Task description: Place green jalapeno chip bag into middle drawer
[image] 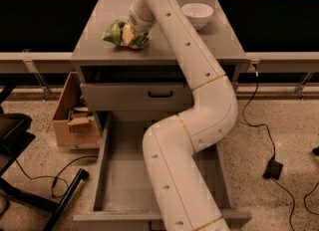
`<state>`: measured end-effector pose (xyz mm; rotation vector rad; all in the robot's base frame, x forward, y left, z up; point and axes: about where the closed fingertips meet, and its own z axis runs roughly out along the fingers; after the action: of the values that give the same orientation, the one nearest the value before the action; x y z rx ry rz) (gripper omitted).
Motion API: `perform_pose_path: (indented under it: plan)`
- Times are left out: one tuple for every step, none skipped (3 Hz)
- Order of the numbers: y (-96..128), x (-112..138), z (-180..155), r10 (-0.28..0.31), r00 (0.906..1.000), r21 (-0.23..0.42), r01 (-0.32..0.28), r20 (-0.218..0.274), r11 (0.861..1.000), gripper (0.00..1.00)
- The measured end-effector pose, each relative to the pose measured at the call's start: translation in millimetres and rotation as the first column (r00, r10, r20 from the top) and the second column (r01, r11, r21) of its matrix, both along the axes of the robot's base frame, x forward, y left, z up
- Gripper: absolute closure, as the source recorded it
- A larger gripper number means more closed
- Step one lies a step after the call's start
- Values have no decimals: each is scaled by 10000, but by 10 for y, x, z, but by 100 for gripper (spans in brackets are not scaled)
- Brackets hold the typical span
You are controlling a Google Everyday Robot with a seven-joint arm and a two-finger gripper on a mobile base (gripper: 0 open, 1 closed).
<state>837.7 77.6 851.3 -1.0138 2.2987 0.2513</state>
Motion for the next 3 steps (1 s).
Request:
perform_pose_path:
  plan:
    - [-13,-35,107,51,9998,-322,-57,-172,9995,100]
    - [-58,-223,363,-73,9979,-1011,8,-639,9949,100]
    - [-106,-450,595,-356,9929,-1725,155,-1137,9849,100]
